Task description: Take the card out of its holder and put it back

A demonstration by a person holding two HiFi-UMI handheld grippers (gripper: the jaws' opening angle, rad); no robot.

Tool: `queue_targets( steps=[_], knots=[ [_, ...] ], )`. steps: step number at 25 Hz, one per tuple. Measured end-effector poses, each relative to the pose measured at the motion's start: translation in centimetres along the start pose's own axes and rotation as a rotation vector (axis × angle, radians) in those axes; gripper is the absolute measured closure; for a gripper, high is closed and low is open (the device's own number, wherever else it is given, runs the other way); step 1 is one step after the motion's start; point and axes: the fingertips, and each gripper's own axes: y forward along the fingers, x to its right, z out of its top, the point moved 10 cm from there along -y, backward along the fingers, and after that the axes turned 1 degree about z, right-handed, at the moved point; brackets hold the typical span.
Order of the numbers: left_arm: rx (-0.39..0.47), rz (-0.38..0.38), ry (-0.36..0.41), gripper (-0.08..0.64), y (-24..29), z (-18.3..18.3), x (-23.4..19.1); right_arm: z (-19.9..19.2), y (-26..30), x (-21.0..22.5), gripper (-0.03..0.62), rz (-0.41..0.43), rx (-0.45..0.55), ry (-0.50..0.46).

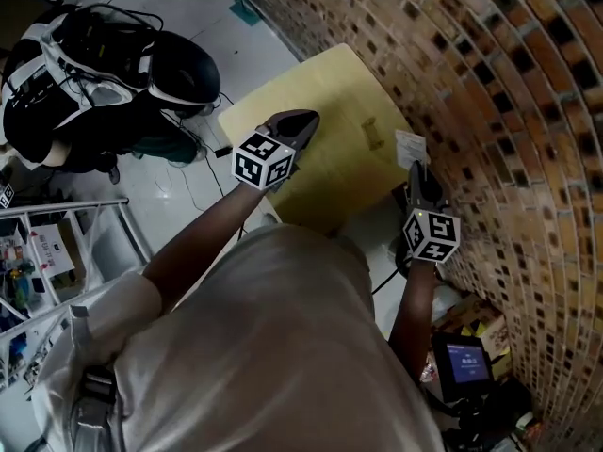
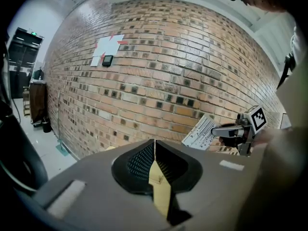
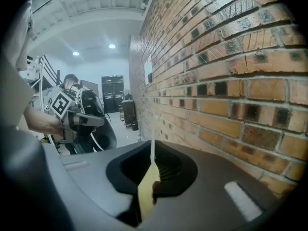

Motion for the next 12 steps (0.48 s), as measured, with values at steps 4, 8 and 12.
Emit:
queue_targets(
  steps=[4,8,12],
  knots=[
    [-0.012,-0.002,0.008,0.547,-0.6,-0.5,-1.1,-0.8,-0.4,-0.4,0.578,-0.031,-0.011,0.025],
    [-0.018,-0.012,0.015,0.548,-0.7,-0.7,-1.8,-0.8,-0.6,-0.8,0.578,-0.056,-0.006,0.037],
    [-0.023,-0.029,0.019,0.548,-0.5,-0.9,-2.0,-0.7,-1.0,-1.2,0.578,-0.077,-0.002,0.046]
  ],
)
